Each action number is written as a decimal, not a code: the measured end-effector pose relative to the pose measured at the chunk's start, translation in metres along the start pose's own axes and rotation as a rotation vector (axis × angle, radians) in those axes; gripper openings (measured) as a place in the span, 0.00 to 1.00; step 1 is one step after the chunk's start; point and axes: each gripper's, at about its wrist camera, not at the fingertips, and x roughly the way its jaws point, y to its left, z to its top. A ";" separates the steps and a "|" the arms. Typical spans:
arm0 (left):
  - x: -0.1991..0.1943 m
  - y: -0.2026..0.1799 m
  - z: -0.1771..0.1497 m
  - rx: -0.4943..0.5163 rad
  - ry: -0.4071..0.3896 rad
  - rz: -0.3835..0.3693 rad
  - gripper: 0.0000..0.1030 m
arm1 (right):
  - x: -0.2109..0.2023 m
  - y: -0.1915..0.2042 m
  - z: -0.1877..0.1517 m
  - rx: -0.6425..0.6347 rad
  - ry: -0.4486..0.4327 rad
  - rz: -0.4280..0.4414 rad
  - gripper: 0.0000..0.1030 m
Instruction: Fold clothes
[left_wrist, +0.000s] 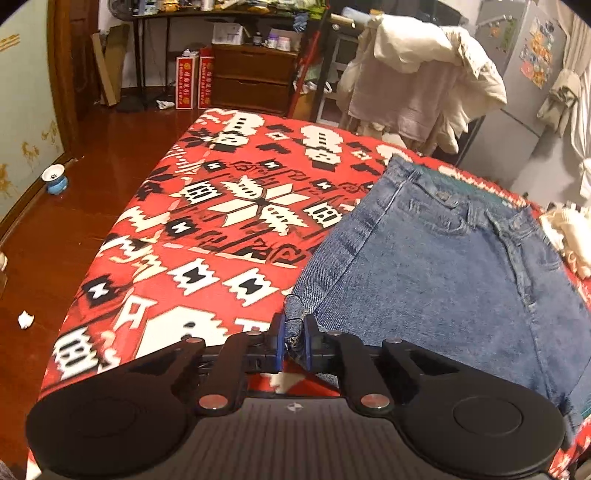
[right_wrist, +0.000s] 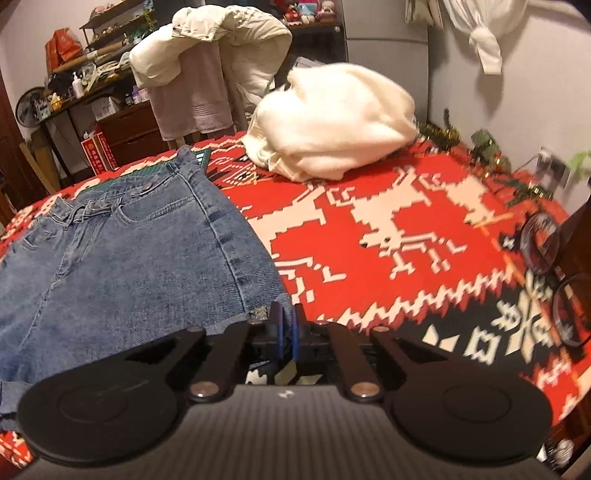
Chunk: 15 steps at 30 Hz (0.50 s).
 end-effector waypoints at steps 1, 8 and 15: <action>-0.004 -0.002 -0.002 -0.003 -0.001 0.000 0.10 | -0.003 -0.001 0.002 0.003 -0.002 -0.002 0.04; -0.030 -0.002 -0.024 -0.037 0.031 -0.023 0.10 | -0.015 -0.017 0.007 0.025 0.008 0.002 0.04; -0.031 0.006 -0.039 -0.101 0.039 -0.043 0.15 | -0.016 -0.026 -0.005 0.022 0.027 -0.011 0.06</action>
